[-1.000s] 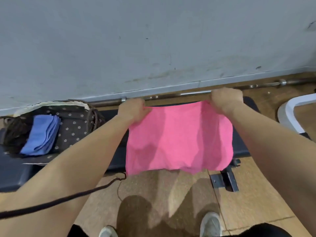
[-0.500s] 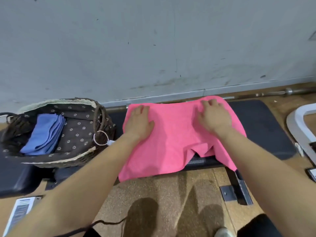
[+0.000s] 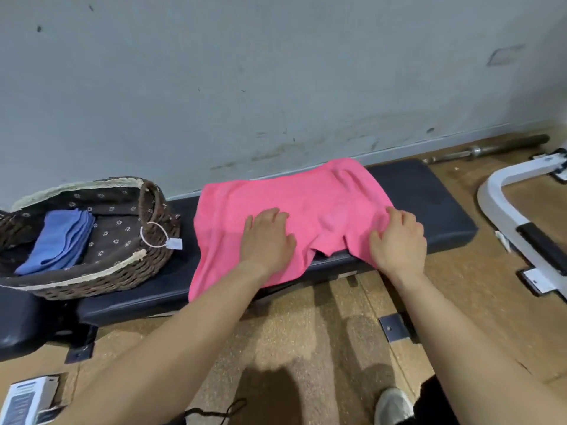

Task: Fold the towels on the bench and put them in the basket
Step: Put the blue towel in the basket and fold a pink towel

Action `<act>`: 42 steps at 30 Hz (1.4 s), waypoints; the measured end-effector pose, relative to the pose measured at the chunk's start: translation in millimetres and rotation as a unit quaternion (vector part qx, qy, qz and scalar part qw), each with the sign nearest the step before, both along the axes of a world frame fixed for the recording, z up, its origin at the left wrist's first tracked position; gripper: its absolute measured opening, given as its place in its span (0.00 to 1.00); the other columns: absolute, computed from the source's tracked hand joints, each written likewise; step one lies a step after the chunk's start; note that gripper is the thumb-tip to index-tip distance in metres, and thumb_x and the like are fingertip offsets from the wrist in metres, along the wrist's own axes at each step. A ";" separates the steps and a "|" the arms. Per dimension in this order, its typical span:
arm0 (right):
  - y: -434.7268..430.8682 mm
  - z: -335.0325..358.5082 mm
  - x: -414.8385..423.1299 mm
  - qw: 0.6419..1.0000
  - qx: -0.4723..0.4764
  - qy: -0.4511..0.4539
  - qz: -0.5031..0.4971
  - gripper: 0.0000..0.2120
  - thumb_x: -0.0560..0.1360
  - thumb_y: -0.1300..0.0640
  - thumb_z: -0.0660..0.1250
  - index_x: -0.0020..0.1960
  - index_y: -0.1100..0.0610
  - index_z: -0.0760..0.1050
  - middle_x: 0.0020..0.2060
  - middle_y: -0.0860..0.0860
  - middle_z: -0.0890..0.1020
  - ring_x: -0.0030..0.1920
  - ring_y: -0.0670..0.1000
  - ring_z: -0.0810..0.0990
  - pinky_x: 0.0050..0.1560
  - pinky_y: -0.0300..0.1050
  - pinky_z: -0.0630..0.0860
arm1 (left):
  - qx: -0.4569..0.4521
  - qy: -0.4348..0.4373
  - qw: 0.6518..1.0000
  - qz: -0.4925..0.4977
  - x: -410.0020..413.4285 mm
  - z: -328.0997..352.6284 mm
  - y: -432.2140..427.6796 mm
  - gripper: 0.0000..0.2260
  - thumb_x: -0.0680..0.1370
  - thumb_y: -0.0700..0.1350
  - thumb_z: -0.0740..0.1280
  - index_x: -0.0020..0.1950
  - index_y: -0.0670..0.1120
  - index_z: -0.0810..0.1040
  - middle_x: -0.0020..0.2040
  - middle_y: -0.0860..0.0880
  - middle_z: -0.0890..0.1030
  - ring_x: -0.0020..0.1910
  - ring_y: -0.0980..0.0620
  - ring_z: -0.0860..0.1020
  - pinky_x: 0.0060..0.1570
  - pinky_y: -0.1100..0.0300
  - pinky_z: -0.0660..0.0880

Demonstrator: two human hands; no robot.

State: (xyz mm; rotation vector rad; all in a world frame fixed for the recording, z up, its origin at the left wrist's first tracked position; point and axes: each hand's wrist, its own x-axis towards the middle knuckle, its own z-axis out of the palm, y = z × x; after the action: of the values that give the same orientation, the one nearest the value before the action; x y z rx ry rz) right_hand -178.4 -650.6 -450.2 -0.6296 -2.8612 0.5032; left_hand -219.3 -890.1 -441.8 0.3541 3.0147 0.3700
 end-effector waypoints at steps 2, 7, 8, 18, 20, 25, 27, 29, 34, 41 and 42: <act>21.6 -3.5 7.7 0.999 0.003 -0.026 -0.023 0.24 0.76 0.52 0.63 0.71 0.59 0.69 0.62 0.62 0.75 0.59 0.66 0.74 0.57 0.61 0.73 | 0.039 0.003 0.999 -0.033 -17.5 9.7 34.6 0.21 0.79 0.50 0.62 0.71 0.49 0.71 0.69 0.47 0.74 0.67 0.44 0.72 0.70 0.49 0.64; 57.8 -9.4 5.2 0.997 -0.005 -0.066 -0.027 0.26 0.73 0.33 0.64 0.58 0.53 0.76 0.54 0.55 0.76 0.57 0.60 0.76 0.54 0.57 0.75 | 0.068 0.019 0.991 -0.117 -71.5 33.8 116.5 0.16 0.78 0.45 0.63 0.66 0.51 0.75 0.62 0.51 0.80 0.61 0.46 0.77 0.60 0.51 0.74; 61.3 -8.8 0.8 0.997 -0.017 -0.077 -0.018 0.24 0.73 0.33 0.66 0.55 0.52 0.76 0.53 0.54 0.76 0.56 0.59 0.76 0.53 0.56 0.75 | 0.067 0.028 0.987 -0.143 -82.2 35.5 131.8 0.17 0.77 0.43 0.62 0.65 0.52 0.76 0.61 0.51 0.80 0.61 0.47 0.76 0.60 0.51 0.73; 96.7 -6.7 -39.5 0.987 -0.157 -0.010 -0.018 0.04 0.81 0.54 0.58 0.52 0.54 0.68 0.46 0.55 0.80 0.45 0.61 0.79 0.43 0.54 0.74 | -0.046 -0.073 0.932 -0.352 -129.9 25.8 222.6 0.07 0.62 0.50 0.68 0.34 0.53 0.70 0.46 0.56 0.82 0.46 0.51 0.78 0.45 0.50 0.77; 106.3 -6.5 -41.5 0.985 -0.169 0.003 -0.015 0.02 0.80 0.57 0.59 0.51 0.51 0.68 0.45 0.53 0.79 0.43 0.58 0.78 0.41 0.53 0.74 | -0.006 -0.088 0.939 -0.333 -132.1 27.5 221.3 0.11 0.64 0.49 0.71 0.31 0.50 0.69 0.43 0.57 0.84 0.40 0.53 0.79 0.41 0.53 0.77; 126.1 -6.8 -41.0 0.982 -0.186 -0.009 -0.024 0.06 0.77 0.58 0.66 0.50 0.47 0.73 0.48 0.47 0.80 0.48 0.53 0.79 0.44 0.49 0.75 | 0.011 -0.228 0.931 -0.284 -138.2 41.1 212.1 0.06 0.71 0.43 0.71 0.38 0.48 0.75 0.28 0.58 0.76 0.28 0.58 0.71 0.32 0.62 0.69; 130.4 -5.1 -38.8 0.980 -0.197 -0.016 -0.022 0.06 0.76 0.58 0.68 0.48 0.48 0.77 0.48 0.47 0.81 0.48 0.52 0.80 0.46 0.49 0.76 | 0.022 -0.259 0.925 -0.276 -140.3 42.6 211.6 0.04 0.77 0.40 0.66 0.49 0.47 0.79 0.32 0.55 0.79 0.28 0.55 0.72 0.30 0.64 0.70; 132.8 -2.1 -34.5 0.979 -0.200 -0.025 -0.018 0.07 0.76 0.60 0.68 0.45 0.48 0.79 0.45 0.46 0.81 0.47 0.51 0.80 0.46 0.49 0.77 | -0.018 -0.273 0.917 -0.289 -139.2 43.5 214.2 0.10 0.81 0.40 0.62 0.60 0.49 0.78 0.38 0.51 0.81 0.28 0.53 0.74 0.27 0.69 0.70; 145.2 1.3 -21.8 0.965 -0.256 -0.051 -0.008 0.05 0.74 0.57 0.72 0.42 0.49 0.78 0.39 0.46 0.82 0.42 0.47 0.80 0.40 0.44 0.76 | -0.107 -0.199 0.913 -0.340 -125.3 37.6 220.2 0.06 0.75 0.49 0.72 0.51 0.54 0.83 0.31 0.63 0.78 0.34 0.65 0.75 0.40 0.64 0.70; 156.4 2.1 -7.9 0.938 -0.340 -0.041 0.055 0.03 0.75 0.52 0.74 0.45 0.48 0.80 0.37 0.44 0.80 0.36 0.44 0.77 0.37 0.39 0.67 | -0.055 -0.141 0.930 -0.334 -126.0 33.5 213.4 0.06 0.72 0.46 0.71 0.39 0.56 0.77 0.41 0.59 0.81 0.41 0.59 0.78 0.45 0.58 0.75; 157.0 2.2 -7.5 0.931 -0.357 -0.038 0.064 0.02 0.75 0.54 0.74 0.45 0.48 0.81 0.36 0.44 0.80 0.36 0.44 0.77 0.38 0.39 0.68 | -0.046 -0.160 0.926 -0.338 -124.6 34.1 213.6 0.06 0.72 0.46 0.73 0.43 0.56 0.78 0.44 0.59 0.81 0.43 0.59 0.78 0.47 0.59 0.75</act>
State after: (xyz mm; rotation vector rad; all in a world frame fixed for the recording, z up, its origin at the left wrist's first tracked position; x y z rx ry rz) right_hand -185.8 -493.5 -448.0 -0.5537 -2.7469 1.6073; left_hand -343.9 -676.5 -407.8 1.1458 2.3838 0.1946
